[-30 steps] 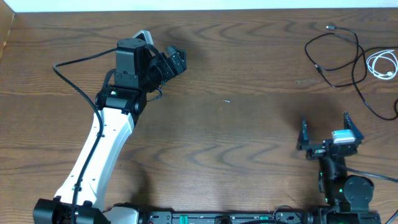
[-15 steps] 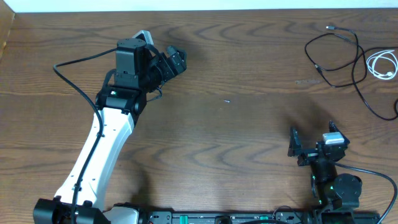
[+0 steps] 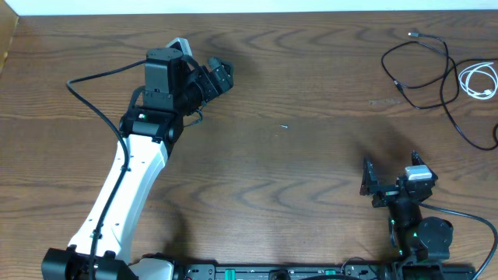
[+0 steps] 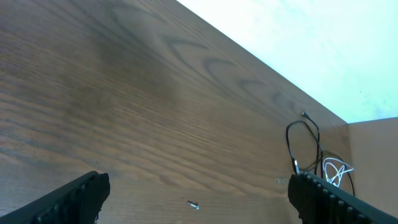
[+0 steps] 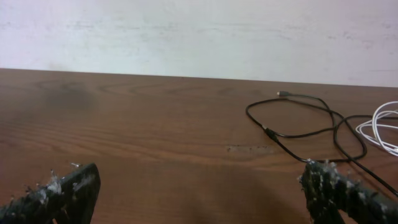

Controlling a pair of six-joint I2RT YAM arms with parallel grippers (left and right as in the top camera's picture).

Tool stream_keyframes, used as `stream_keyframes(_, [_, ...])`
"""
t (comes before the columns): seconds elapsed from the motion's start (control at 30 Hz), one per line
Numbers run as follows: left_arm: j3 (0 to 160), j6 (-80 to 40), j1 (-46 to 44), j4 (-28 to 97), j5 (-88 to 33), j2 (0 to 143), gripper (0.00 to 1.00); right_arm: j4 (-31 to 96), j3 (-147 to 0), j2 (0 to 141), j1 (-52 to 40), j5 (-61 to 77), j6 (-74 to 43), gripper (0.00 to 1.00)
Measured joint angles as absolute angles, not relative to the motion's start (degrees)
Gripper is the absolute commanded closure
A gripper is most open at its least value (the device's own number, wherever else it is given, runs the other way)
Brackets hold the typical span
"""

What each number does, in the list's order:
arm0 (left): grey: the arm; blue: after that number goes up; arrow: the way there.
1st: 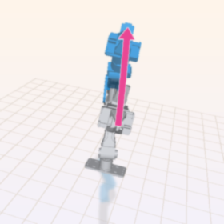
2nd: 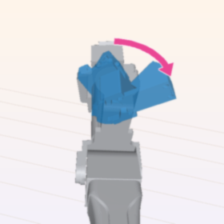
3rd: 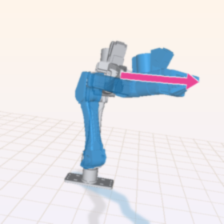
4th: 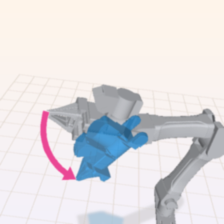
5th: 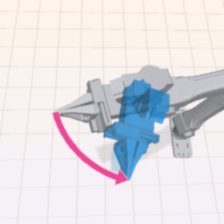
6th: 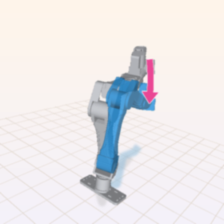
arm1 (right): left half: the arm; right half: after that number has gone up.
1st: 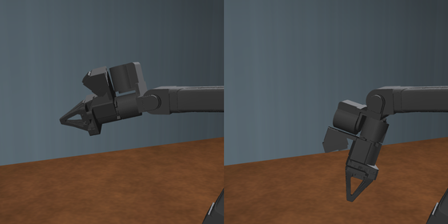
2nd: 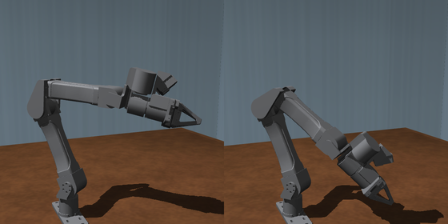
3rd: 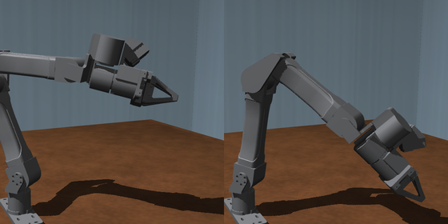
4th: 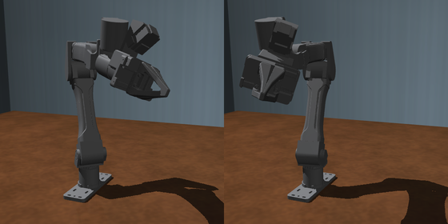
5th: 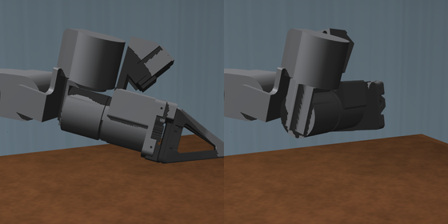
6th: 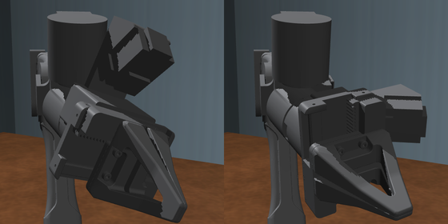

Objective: Untangle cables

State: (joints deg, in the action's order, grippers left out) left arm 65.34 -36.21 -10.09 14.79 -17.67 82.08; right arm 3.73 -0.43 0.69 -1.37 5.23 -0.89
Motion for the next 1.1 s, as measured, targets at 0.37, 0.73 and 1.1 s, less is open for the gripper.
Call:
stream_keyframes(0.37, [65.34, -29.95, -9.47, 18.17, -15.07, 82.08, 0.03, 3.73, -0.43, 0.69, -1.37, 5.23, -0.89, 0.01])
stream_keyframes(0.73, [50.83, -4.84, -2.76, 10.02, -14.70, 60.99, 0.03, 3.75, -0.43, 0.71, -1.37, 5.23, -0.91, 0.01])
stream_keyframes(1.1, [24.93, 3.11, 2.81, -3.66, -13.61, 33.93, 0.03, 3.73, -0.43, 0.69, -1.37, 5.13, -0.91, 0.01])
